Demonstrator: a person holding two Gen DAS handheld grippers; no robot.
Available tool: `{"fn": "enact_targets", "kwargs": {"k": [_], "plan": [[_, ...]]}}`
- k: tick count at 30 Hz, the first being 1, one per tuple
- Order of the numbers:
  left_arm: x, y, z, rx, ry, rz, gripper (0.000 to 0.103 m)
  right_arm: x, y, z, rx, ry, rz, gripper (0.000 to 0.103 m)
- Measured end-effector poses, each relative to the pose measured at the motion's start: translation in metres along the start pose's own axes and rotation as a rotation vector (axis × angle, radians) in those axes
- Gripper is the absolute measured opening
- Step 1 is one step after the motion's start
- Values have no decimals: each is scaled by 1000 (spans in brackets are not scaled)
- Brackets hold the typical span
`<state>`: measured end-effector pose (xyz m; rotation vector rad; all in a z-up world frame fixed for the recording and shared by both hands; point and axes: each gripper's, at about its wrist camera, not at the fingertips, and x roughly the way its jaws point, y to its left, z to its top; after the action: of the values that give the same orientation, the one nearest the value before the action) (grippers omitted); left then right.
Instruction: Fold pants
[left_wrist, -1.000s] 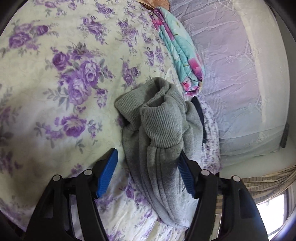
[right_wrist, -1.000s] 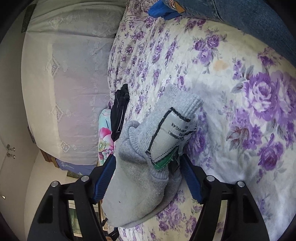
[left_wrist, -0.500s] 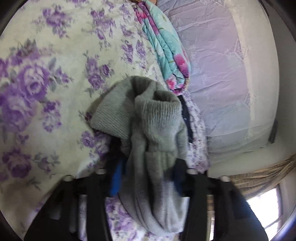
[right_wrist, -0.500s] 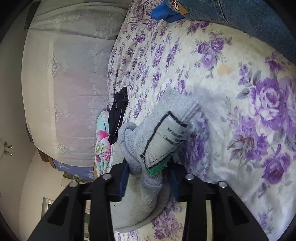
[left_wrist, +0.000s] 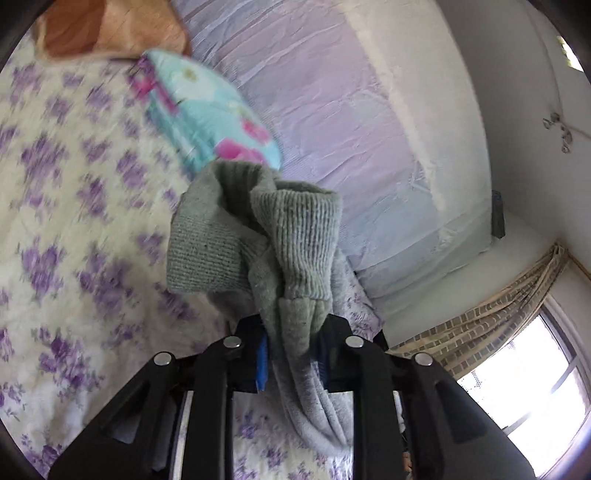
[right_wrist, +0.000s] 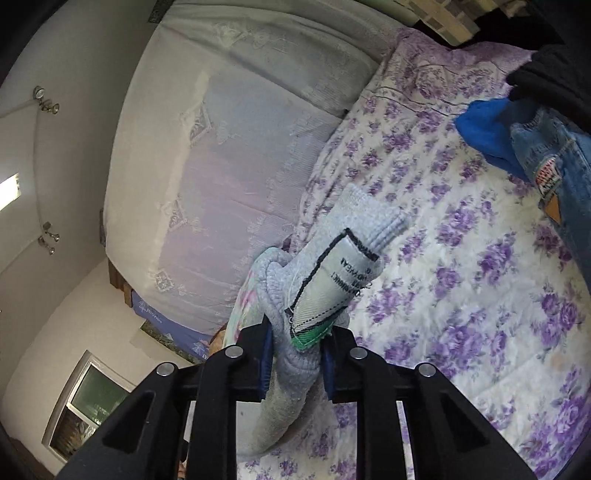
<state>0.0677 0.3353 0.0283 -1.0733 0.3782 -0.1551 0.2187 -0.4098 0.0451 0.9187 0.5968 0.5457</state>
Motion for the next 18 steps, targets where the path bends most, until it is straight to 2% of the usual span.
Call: {"fn": "enact_targets", "kwargs": {"k": [2, 4, 5, 6, 7, 8, 9, 10, 11, 13, 15, 18], "plan": [[12, 43, -12, -97, 69, 43, 20, 14, -45, -7, 66, 71, -80, 21], [27, 90, -33, -173, 161, 145, 23, 24, -87, -21, 142, 134, -143, 22], [26, 105, -42, -200, 169, 155, 27, 24, -101, -28, 178, 141, -128, 22], [17, 110, -47, -211, 152, 96, 28, 22, -107, -32, 185, 132, -96, 21], [8, 106, -48, -203, 146, 88, 33, 19, -104, -33, 161, 134, -87, 22], [-4, 98, -47, -183, 125, 105, 39, 16, -100, -33, 138, 133, -98, 28], [-14, 89, -46, -154, 97, 130, 54, 14, -96, -34, 124, 131, -109, 34], [-25, 77, -45, -110, 52, 175, 64, 14, -94, -36, 113, 131, -122, 36], [-37, 61, -43, -45, 11, 229, 65, 12, -93, -36, 110, 133, -133, 37], [-48, 36, -40, 50, -21, 253, 65, 6, -89, -38, 114, 121, -148, 38], [-50, 15, -39, 100, -37, 234, 70, -6, -83, -41, 94, 81, -179, 41], [-22, -11, -43, 175, 29, 175, 73, -25, -62, -45, 6, -10, -267, 44]]}}
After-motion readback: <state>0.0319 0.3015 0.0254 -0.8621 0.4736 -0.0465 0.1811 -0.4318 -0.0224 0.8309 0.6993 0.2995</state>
